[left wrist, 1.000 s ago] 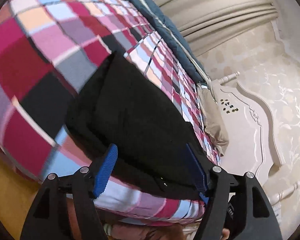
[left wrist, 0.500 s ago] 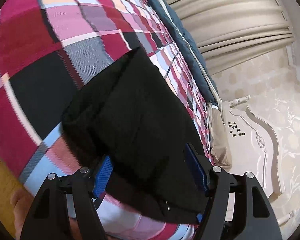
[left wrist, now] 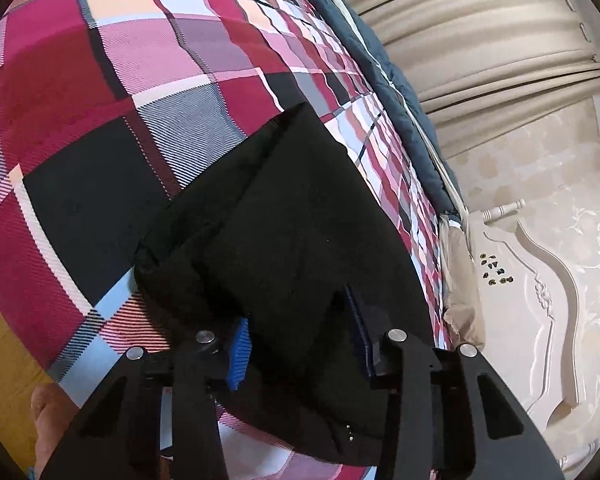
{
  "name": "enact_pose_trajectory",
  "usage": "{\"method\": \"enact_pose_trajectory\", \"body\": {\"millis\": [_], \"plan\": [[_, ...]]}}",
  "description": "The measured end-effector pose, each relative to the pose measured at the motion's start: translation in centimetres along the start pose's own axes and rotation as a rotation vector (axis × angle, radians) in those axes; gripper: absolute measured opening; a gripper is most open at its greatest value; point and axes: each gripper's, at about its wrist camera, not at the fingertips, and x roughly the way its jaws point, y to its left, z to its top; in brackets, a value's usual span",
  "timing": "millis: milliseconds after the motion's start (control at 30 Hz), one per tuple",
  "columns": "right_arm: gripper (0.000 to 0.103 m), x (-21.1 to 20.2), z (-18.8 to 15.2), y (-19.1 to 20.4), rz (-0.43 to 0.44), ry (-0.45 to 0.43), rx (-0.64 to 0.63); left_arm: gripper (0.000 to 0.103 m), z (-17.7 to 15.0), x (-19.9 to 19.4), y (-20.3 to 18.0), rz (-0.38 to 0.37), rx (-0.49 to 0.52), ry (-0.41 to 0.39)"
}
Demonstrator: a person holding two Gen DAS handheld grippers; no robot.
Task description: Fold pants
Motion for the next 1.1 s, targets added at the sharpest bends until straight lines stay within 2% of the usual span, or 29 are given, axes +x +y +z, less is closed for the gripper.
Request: {"method": "enact_pose_trajectory", "body": {"millis": [67, 133, 233, 267, 300, 333, 400, 500, 600, 733, 800, 867, 933, 967, 1000, 1033, 1067, 1100], "plan": [[0.065, 1.1, -0.4, 0.1, -0.008, 0.028, -0.008, 0.042, 0.0, 0.1, -0.2, 0.006, 0.02, 0.004], [0.062, 1.6, -0.4, 0.1, -0.017, 0.005, -0.012, 0.042, 0.0, 0.2, -0.3, 0.014, 0.036, 0.002], [0.041, 2.4, -0.2, -0.1, -0.06, -0.032, -0.018, 0.042, 0.1, 0.3, -0.6, 0.024, 0.045, -0.003], [0.029, 2.7, -0.2, -0.2, -0.073, -0.036, -0.013, 0.042, 0.1, 0.3, -0.6, 0.024, 0.044, -0.004], [0.019, 2.9, 0.0, -0.4, -0.084, -0.037, -0.006, 0.04, 0.2, 0.3, -0.6, 0.027, 0.042, -0.008], [0.015, 3.0, 0.1, -0.6, -0.096, -0.036, 0.001, 0.031, 0.3, 0.4, -0.6, 0.037, 0.04, -0.01], [0.008, 2.8, 0.2, -0.7, -0.092, -0.031, 0.019, 0.022, 0.7, 0.5, -0.6, 0.063, 0.033, -0.002], [0.007, 1.8, -0.2, 0.3, -0.067, -0.022, 0.002, 0.016, 1.2, -0.1, -0.4, 0.054, 0.019, 0.003], [0.007, 0.6, -1.5, 1.2, -0.052, 0.001, -0.042, 0.016, 1.0, -1.3, -0.3, 0.066, 0.041, -0.013], [0.006, 0.9, -2.4, -0.4, -0.1, 0.057, -0.045, 0.016, 0.6, -2.4, 1.2, 0.089, 0.048, -0.018], [0.006, 1.1, -2.4, -1.9, -0.083, 0.064, -0.022, 0.016, 0.4, -2.6, 2.5, 0.019, 0.034, -0.026], [0.006, 1.1, -1.9, -1.8, -0.078, 0.077, -0.053, 0.016, 0.4, -2.6, 3.3, -0.024, 0.011, -0.022], [0.013, 0.6, -1.7, -1.7, -0.067, 0.089, -0.071, 0.017, 0.5, -2.6, 2.9, -0.014, 0.041, -0.007], [0.02, 0.5, -1.6, -1.7, -0.054, 0.102, -0.064, 0.018, 0.4, -2.8, 2.3, 0.005, 0.072, 0.002], [0.025, 0.2, -1.4, -1.7, -0.034, 0.119, -0.055, 0.023, 0.2, -3.2, 1.5, 0.033, 0.115, -0.001], [0.028, -0.5, -1.4, -1.9, -0.026, 0.124, -0.051, 0.035, 0.1, -3.4, 1.0, 0.047, 0.142, -0.005], [0.034, -1.1, -1.3, -2.1, -0.03, 0.127, -0.052, 0.042, -0.4, -3.8, -0.1, 0.072, 0.197, -0.011], [0.045, -1.9, -1.1, -2.1, -0.039, 0.122, -0.058, 0.057, -1.0, -4.2, -1.1, 0.092, 0.244, -0.018]]}}
